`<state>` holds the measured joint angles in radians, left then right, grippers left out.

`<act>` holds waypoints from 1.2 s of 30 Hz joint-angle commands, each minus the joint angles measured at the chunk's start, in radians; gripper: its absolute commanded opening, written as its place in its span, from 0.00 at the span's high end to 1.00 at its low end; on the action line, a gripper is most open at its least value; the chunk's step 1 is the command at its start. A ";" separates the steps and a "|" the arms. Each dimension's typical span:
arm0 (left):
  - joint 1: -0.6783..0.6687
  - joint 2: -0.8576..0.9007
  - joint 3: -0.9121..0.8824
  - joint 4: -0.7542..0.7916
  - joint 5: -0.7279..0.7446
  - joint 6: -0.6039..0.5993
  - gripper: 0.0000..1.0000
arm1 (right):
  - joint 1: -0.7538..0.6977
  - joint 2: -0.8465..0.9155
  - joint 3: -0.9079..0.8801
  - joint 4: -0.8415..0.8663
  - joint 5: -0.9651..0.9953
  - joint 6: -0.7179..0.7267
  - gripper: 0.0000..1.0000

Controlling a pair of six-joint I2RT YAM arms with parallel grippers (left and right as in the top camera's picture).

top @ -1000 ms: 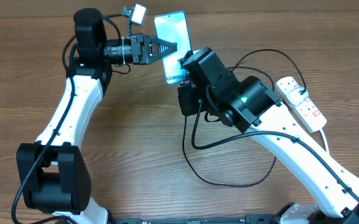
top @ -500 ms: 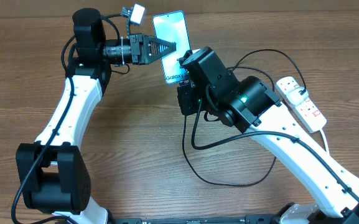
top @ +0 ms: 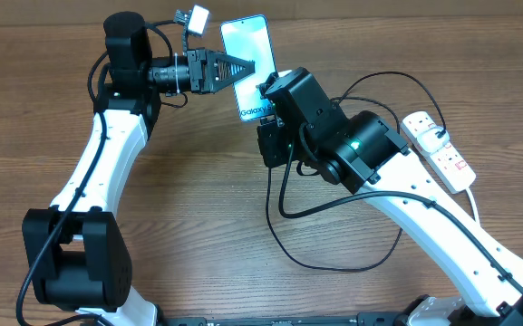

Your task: Plug charger to phone and switch on socket

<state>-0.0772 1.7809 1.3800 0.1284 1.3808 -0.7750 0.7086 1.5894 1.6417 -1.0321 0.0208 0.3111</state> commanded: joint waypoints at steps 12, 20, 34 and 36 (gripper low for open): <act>-0.006 -0.005 0.009 0.002 0.039 0.051 0.96 | 0.001 -0.019 0.009 0.006 0.031 0.011 0.75; -0.006 0.036 0.008 -0.079 0.011 0.124 0.96 | 0.001 -0.020 0.040 -0.063 0.031 0.060 0.21; -0.051 0.112 0.008 -0.648 -0.392 0.522 0.96 | -0.196 -0.023 0.151 -0.266 0.090 0.163 0.00; -0.070 0.112 0.008 -0.702 -0.470 0.555 0.96 | -0.245 -0.023 0.151 -0.282 0.067 0.164 0.00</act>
<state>-0.1165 1.9045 1.3796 -0.5419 1.0481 -0.3470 0.5144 1.5883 1.7679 -1.3052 0.0853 0.4400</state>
